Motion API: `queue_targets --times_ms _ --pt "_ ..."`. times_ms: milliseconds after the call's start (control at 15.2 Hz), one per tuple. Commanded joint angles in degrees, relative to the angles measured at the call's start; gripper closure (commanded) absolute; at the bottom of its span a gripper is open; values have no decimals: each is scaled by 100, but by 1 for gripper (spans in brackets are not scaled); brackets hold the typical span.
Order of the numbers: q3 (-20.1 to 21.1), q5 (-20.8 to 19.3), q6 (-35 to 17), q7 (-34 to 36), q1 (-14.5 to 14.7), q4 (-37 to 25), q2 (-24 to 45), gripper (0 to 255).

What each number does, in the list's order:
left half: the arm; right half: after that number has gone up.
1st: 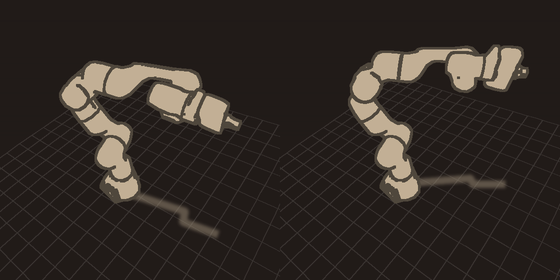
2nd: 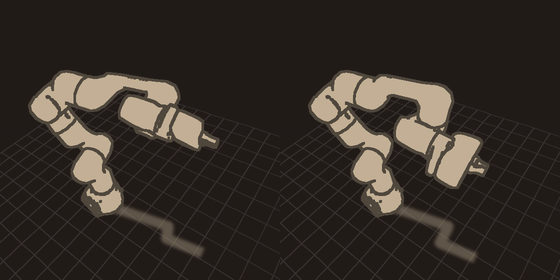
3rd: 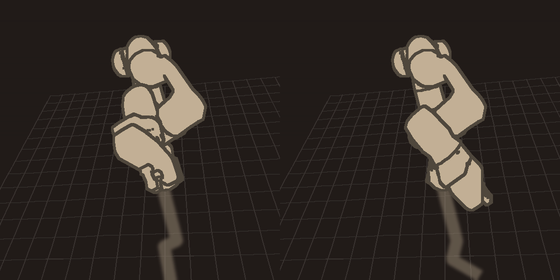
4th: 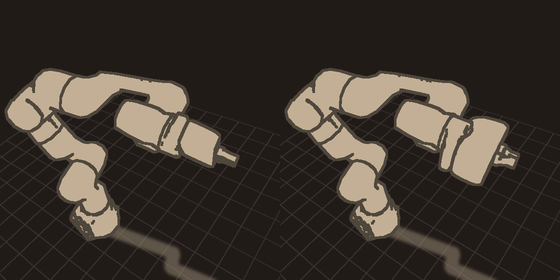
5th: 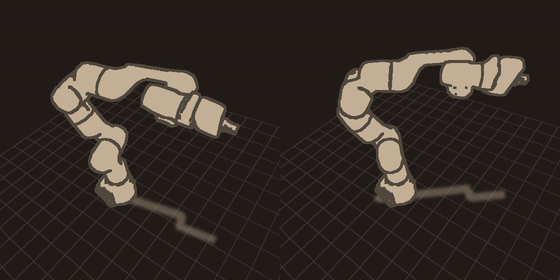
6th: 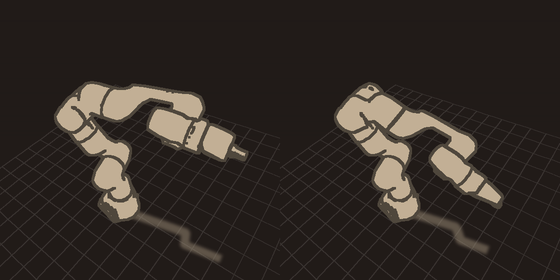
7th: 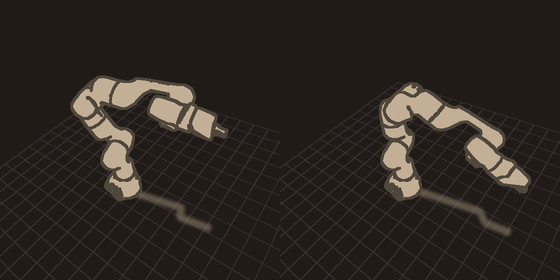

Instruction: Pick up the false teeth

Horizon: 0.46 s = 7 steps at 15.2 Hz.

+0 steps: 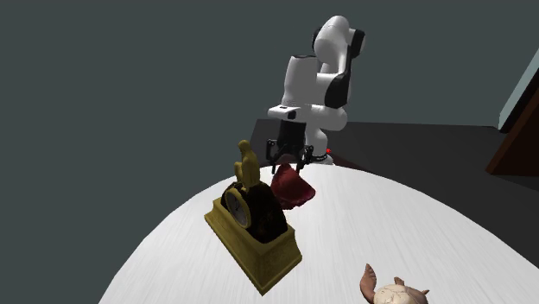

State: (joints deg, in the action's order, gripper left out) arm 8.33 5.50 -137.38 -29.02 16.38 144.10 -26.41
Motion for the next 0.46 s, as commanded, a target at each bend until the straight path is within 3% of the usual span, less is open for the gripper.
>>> queue_targets --times_ms 0,396 --pt "-6 -6 170 7 -1 -116 -56 255" --pt "-26 -20 515 13 -8 -368 -148 255"
